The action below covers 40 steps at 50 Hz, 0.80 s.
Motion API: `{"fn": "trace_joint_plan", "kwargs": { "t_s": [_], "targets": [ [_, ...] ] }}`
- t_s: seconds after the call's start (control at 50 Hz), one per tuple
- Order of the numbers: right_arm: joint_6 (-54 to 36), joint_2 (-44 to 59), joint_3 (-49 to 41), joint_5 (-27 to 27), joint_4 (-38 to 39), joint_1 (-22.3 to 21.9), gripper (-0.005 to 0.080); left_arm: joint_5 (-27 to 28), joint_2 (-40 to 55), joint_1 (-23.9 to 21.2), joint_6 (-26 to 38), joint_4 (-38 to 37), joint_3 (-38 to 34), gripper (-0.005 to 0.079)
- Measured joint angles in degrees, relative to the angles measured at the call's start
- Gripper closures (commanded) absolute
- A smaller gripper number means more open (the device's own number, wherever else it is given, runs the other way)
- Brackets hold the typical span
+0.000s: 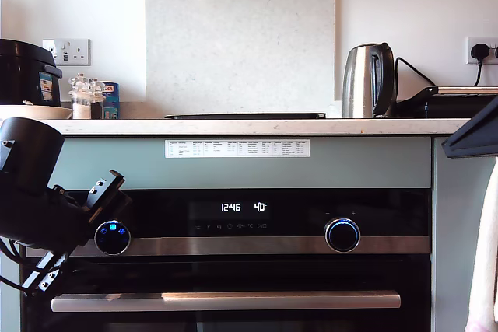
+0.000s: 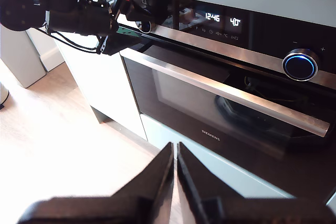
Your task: Switch the oven into grill with fan mode by turning the left rotary switch to the symbol with a fan and a grill above it
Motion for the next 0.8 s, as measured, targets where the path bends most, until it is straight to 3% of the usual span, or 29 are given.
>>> {"fn": "trace_joint_plan", "kwargs": {
  "t_s": [0.8],
  "targets": [
    [0.0,0.0,0.0,0.0,0.0,0.0,0.0765,-1.64,0.83,-0.28,0.74,2.23,0.77,0.0145]
  ]
}}
